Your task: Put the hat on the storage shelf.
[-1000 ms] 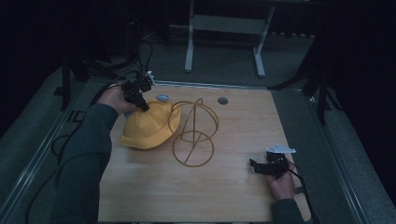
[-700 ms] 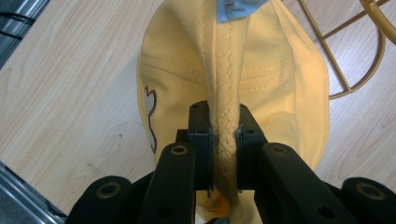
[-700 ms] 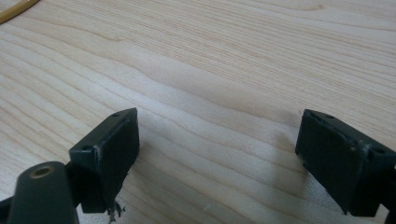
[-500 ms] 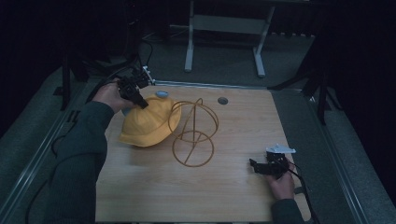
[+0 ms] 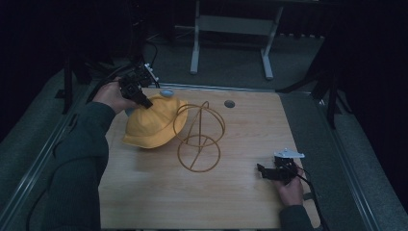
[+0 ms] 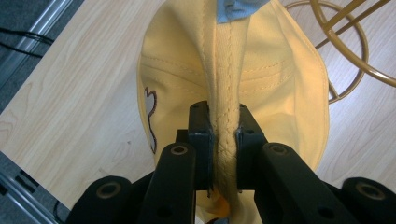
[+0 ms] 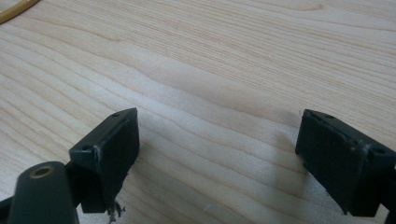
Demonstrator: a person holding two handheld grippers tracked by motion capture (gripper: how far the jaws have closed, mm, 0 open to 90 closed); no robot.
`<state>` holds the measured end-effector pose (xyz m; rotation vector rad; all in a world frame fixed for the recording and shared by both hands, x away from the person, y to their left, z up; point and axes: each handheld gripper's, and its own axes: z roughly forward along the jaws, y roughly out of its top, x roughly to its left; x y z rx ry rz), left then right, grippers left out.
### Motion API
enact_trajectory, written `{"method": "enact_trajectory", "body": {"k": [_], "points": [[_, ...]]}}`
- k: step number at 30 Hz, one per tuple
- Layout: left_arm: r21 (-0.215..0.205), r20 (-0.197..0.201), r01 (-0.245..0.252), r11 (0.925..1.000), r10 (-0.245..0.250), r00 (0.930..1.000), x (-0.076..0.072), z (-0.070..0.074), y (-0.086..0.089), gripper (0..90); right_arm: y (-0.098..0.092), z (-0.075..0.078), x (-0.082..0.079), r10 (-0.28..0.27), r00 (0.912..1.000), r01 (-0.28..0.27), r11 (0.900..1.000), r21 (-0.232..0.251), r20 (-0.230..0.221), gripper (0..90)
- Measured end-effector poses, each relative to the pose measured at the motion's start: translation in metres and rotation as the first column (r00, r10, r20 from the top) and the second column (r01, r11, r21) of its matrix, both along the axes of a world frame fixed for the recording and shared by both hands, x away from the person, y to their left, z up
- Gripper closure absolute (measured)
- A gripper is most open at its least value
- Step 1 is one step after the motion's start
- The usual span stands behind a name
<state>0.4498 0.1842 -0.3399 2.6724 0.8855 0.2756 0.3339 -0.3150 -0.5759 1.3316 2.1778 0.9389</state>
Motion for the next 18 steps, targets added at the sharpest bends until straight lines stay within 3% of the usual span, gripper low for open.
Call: {"method": "enact_trajectory", "body": {"k": [12,18], "points": [[-0.028,0.020,-0.003,0.9996,0.004,0.9998,-0.005,0.009,0.008,81.1,0.000,0.000,0.000,0.000,1.0000,0.000,1.000,0.000,0.000,13.5],[-0.022,0.028,-0.006,0.9997,0.007,0.9996,-0.007,0.013,0.013,81.1,0.000,0.000,0.000,0.000,1.0000,0.000,1.000,0.000,0.000,13.5]]}}
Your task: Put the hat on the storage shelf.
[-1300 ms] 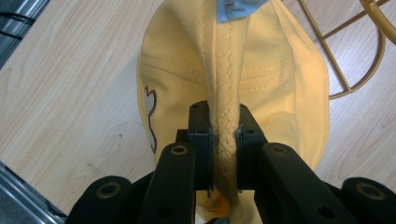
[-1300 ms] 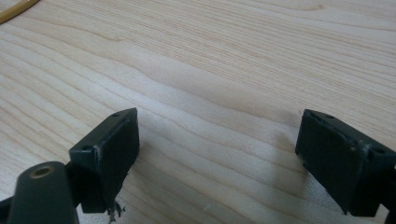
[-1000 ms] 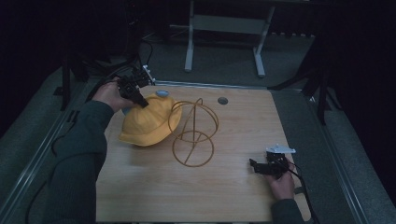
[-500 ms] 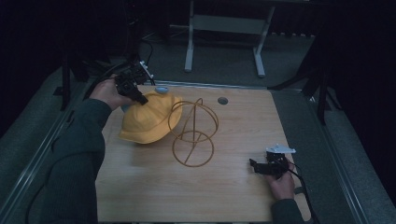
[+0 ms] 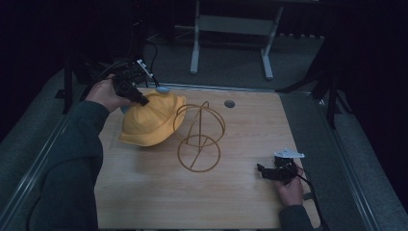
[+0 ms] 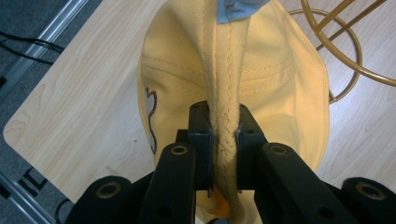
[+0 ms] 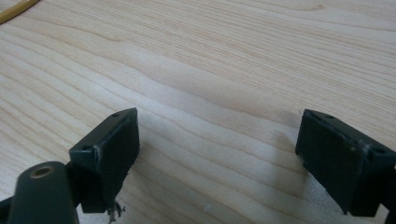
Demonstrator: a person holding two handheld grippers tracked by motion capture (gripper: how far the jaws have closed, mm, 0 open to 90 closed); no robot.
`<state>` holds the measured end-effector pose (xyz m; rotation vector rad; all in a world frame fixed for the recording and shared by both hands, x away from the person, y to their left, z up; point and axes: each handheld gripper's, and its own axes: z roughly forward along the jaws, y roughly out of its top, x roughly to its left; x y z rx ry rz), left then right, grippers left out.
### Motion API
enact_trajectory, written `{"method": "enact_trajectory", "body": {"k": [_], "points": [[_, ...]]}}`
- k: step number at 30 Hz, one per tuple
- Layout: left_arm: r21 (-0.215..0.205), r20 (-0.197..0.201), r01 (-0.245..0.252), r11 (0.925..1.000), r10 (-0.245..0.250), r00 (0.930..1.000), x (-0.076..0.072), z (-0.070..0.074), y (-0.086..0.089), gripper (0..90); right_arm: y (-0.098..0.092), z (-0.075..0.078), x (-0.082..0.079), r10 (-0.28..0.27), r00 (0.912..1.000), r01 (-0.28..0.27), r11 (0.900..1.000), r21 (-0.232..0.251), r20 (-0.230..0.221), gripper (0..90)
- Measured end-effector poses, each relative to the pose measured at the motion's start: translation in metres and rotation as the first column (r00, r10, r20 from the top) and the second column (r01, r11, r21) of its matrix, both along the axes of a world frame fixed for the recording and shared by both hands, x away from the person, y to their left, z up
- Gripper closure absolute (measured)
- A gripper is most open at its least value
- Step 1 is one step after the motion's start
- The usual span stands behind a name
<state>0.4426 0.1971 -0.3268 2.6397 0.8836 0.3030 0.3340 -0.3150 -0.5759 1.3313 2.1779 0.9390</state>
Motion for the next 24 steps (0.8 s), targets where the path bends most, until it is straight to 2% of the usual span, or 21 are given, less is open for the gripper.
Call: {"method": "enact_trajectory", "body": {"k": [15,24], "points": [[-0.015,0.020,-0.023,0.9996,0.023,0.9995,-0.004,0.006,0.011,81.1,0.000,0.000,0.000,0.000,1.0000,0.000,1.000,0.000,0.000,13.5],[-0.020,0.035,-0.020,0.9996,0.020,0.9992,-0.008,0.010,0.015,81.0,0.000,0.000,0.000,0.000,1.0000,0.000,1.000,-0.001,-0.001,13.5]]}}
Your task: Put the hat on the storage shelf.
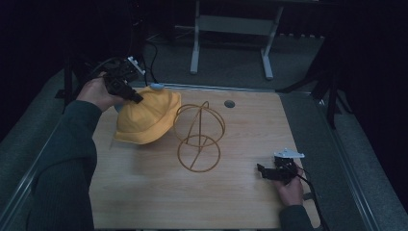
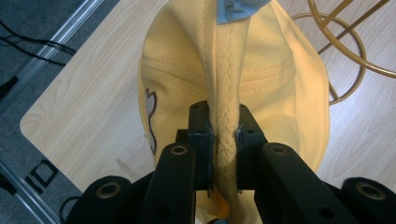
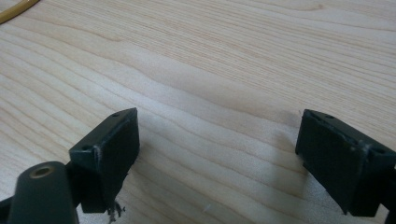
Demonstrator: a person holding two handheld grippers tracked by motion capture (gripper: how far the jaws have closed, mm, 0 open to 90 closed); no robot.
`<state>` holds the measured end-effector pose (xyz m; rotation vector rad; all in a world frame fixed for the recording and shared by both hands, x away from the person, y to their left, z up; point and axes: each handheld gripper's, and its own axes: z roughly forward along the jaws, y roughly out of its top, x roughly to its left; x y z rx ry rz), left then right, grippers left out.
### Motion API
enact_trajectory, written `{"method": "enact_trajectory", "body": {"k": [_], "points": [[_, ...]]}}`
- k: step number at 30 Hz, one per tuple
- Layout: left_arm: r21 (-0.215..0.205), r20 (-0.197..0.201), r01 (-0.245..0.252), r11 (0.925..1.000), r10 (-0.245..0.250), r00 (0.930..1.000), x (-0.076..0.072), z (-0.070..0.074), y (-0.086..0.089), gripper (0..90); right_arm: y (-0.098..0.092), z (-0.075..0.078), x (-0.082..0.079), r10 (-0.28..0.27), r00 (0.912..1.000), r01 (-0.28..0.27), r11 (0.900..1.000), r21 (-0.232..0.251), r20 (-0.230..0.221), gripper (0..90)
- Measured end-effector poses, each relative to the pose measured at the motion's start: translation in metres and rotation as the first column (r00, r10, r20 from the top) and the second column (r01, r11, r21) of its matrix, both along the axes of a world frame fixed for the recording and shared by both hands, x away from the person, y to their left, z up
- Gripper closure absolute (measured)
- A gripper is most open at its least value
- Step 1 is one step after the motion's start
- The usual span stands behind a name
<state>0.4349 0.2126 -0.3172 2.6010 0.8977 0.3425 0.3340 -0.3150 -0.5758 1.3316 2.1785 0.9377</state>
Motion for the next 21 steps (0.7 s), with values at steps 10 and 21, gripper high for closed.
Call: {"method": "enact_trajectory", "body": {"k": [10,21], "points": [[-0.010,0.014,-0.004,0.9999,0.005,0.9999,-0.004,0.005,0.008,80.9,0.000,0.000,0.000,0.000,1.0000,0.000,1.000,0.000,-0.001,13.5],[-0.013,0.031,0.018,0.9998,-0.018,0.9994,-0.010,0.008,0.011,80.7,0.000,0.000,0.000,0.000,1.0000,0.000,1.000,0.000,0.000,13.5]]}}
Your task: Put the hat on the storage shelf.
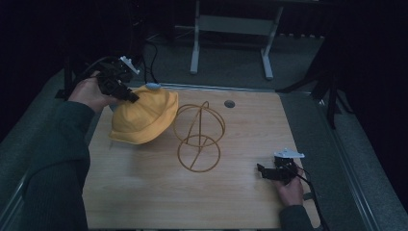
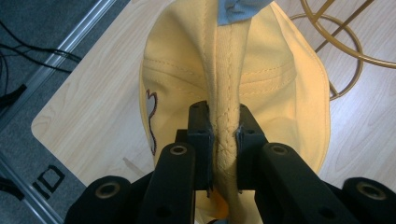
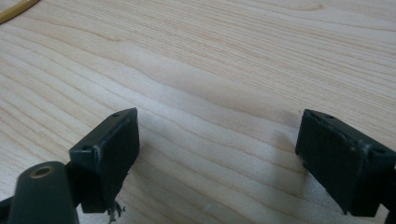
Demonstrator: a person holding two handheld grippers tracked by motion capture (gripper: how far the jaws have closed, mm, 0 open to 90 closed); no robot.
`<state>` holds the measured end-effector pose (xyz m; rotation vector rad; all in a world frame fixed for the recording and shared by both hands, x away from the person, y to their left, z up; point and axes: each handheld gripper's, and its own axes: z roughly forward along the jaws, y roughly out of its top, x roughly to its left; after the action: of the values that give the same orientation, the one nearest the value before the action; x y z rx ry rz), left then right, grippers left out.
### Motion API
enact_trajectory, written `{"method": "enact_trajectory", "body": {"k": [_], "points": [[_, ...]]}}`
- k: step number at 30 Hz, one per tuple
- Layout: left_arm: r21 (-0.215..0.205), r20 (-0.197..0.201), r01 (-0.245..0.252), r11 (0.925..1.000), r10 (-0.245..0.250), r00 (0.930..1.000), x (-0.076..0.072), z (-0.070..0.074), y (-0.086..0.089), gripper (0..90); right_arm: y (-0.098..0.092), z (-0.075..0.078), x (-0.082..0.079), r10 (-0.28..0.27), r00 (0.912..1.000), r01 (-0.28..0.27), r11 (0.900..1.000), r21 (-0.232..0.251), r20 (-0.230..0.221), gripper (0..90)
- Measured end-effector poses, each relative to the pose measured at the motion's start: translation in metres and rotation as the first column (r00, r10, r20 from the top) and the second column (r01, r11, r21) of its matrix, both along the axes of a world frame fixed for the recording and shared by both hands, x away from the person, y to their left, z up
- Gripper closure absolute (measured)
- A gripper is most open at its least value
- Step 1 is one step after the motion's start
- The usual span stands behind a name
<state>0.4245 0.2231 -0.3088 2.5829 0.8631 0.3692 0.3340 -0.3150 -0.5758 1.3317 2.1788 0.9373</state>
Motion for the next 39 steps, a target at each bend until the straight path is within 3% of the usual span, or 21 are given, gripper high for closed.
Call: {"method": "enact_trajectory", "body": {"k": [8,28,39], "points": [[-0.041,0.009,0.017,0.9990,-0.017,0.9998,-0.006,0.007,0.008,80.5,0.000,0.000,0.000,0.000,1.0000,0.000,1.000,0.000,0.000,13.5],[-0.080,0.032,0.037,0.9961,-0.035,0.9989,-0.015,0.017,0.017,80.6,0.000,0.000,0.000,0.001,1.0000,-0.001,1.000,0.000,0.000,13.5],[-0.075,0.054,0.062,0.9953,-0.058,0.9969,-0.021,0.023,0.016,80.6,0.000,0.000,0.000,0.000,1.0000,0.000,1.000,0.000,0.000,13.5]]}}
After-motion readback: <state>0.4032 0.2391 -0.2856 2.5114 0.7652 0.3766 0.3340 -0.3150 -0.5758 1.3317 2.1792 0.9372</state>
